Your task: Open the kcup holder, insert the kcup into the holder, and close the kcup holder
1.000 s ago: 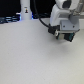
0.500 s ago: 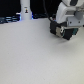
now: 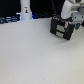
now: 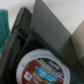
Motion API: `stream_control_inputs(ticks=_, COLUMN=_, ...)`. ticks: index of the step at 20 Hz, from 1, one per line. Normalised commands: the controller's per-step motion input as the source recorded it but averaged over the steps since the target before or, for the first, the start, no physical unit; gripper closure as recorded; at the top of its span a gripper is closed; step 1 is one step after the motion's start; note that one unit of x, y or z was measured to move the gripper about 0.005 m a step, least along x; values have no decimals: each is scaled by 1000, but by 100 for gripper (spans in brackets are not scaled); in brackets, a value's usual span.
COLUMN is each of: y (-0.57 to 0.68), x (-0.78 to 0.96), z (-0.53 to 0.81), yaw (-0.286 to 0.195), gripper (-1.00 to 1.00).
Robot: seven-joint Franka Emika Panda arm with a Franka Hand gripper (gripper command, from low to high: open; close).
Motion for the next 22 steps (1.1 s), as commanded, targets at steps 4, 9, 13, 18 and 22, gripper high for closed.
stream_control_inputs(ticks=4, y=579, x=-553, z=21, yaw=40, gripper=-100)
stream_control_inputs(ticks=9, y=593, x=-549, z=15, yaw=38, gripper=-100)
stream_control_inputs(ticks=13, y=584, x=-542, z=18, yaw=41, gripper=-100)
stream_control_inputs(ticks=18, y=512, x=-449, z=162, yaw=32, gripper=-100)
stream_control_inputs(ticks=22, y=175, x=99, z=636, yaw=14, gripper=-100)
